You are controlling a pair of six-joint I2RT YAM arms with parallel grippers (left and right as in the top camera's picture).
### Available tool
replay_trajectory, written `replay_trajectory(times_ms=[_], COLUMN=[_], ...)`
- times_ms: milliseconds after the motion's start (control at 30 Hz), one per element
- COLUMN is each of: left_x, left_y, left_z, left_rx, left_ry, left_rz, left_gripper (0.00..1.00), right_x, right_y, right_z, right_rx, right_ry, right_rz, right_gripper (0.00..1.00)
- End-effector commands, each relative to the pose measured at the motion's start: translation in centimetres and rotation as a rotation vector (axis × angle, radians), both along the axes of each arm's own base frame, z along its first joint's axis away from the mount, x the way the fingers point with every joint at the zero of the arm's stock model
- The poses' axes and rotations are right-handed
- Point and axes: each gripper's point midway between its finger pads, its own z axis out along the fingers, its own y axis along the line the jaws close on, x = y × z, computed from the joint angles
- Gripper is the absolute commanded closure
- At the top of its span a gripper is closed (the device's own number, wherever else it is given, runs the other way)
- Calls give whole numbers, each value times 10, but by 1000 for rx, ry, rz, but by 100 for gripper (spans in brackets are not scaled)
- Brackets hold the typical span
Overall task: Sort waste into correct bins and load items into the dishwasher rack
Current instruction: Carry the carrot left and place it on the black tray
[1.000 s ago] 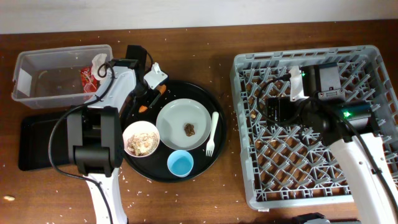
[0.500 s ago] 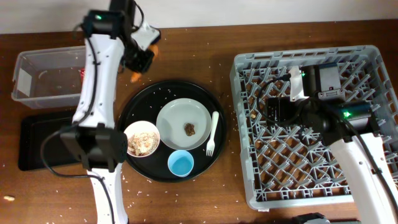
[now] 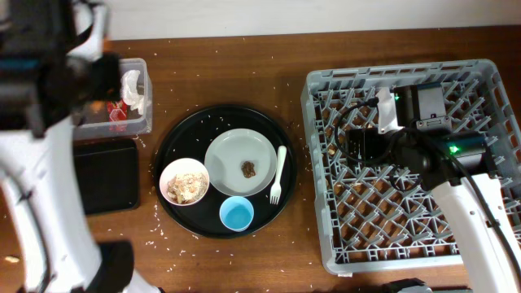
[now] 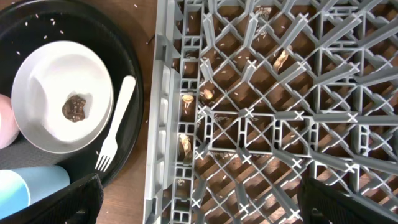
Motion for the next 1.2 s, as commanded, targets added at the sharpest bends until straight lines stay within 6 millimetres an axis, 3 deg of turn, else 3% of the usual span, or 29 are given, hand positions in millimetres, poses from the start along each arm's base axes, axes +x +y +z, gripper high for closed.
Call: replay_trajectory(times_ms=[0, 100, 200, 267, 367, 567, 633, 667, 800, 867, 933, 1000, 1033, 1067, 1133, 1167], left_x=[-31, -41, -48, -53, -52, -49, -48, -50, -45, -37, -19, 2, 14, 31, 45, 51], left_y=[72, 115, 141, 150, 152, 152, 152, 152, 153, 153, 153, 144, 132, 108, 73, 43], left_z=[-60, -119, -187, -214, -266, -337, -349, -353, -350, -344, -325, -302, -287, -262, -229, -208], left_rx=[36, 7, -59, -84, -177, -276, -284, -283, -289, -289, -291, -324, -362, -429, -491, -495], left_ry=[175, 243, 263, 250, 215, 49, 19, 20, -3, -2, -19, -40, -48, -74, -127, -169], left_rz=[445, 737, 946, 1034, 1120, 1260, 1257, 1258, 1253, 1192, 1065, 903, 774, 559, 275, 60], left_gripper=[100, 100, 99, 99, 99, 99, 87, 74, 49, 31, 16, 13, 8, 8, 8, 9], right_x=[2, 2, 2, 2, 1, -1, -2, -3, -4, -4, -4, -4, -5, -5, -5, -4], right_y=[1, 1, 1, 1, 3, 3, 3, 3, 3, 3, 3, 3, 3, 3, 3, 3], right_z=[4, 4, 4, 4, 4, 3, 2, 2, 1, 1, 1, 1, 1, 1, 1, 1], right_rx=[13, 13, 13, 13, 25, 28, 27, 27, 27, 26, 26, 26, 26, 26, 26, 26], right_ry=[-9, -11, -7, -7, -5, 7, 11, 14, 17, 18, 21, 21, 21, 21, 21, 21], right_rz=[-6, -6, -6, -6, 1, 3, 3, 3, 3, 3, 3, 3, 3, 3, 3, 3], right_gripper=[2, 2, 1, 1, 1, 1, 1, 1, 1, 1, 1, 1, 1, 1, 1, 1])
